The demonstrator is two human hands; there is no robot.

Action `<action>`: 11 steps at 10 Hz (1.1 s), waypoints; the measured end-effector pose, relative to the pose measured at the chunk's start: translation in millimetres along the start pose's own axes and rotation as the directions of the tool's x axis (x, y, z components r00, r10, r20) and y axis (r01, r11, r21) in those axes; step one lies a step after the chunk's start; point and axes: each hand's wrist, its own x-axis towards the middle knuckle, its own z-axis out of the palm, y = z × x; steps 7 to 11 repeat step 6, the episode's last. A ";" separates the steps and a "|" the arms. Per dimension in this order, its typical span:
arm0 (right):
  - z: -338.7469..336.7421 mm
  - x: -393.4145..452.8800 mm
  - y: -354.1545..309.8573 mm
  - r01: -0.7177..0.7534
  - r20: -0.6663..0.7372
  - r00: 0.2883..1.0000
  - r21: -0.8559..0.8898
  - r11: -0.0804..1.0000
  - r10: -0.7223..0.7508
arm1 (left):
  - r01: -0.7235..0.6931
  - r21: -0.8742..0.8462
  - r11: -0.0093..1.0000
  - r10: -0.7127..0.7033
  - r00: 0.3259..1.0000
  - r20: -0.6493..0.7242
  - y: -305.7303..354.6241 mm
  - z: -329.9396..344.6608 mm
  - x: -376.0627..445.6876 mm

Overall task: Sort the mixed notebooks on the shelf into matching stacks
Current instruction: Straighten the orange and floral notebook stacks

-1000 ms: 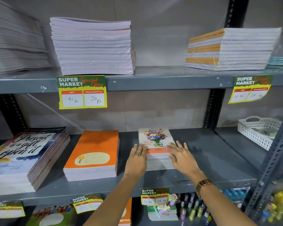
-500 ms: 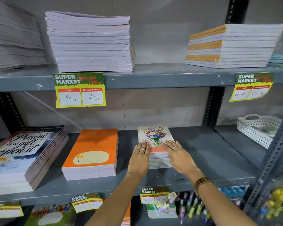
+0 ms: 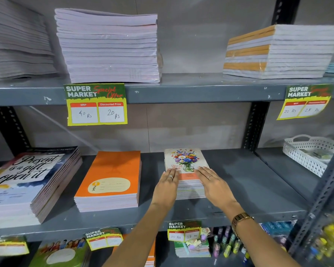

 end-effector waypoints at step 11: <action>-4.5 -8.2 -16.2 -0.040 -0.144 0.989 0.019 0.999 0.043 | 0.131 -0.146 0.981 -0.141 0.988 -0.056 -19.6 -2.5 -23.4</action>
